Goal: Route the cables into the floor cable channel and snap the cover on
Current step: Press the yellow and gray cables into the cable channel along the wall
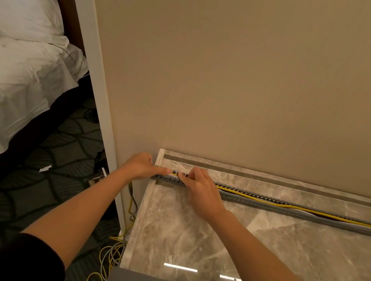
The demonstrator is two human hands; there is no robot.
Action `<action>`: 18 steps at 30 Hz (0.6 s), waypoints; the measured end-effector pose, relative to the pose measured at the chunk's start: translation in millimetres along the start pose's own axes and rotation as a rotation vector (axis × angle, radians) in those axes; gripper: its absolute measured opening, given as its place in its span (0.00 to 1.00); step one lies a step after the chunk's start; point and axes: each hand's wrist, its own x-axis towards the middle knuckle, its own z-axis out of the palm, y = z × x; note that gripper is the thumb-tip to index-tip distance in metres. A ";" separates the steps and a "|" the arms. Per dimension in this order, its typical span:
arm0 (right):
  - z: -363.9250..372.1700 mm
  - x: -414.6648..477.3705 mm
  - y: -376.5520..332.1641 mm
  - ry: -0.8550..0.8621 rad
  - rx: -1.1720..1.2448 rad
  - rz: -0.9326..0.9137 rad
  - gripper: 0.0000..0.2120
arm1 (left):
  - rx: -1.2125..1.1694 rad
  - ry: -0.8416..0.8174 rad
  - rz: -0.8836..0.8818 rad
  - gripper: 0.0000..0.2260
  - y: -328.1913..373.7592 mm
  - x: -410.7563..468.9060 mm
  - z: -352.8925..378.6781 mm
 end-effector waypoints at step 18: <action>-7.2 -43.9 39.2 0.163 -0.136 0.176 0.24 | 0.338 0.028 0.527 0.07 59.6 -25.1 53.2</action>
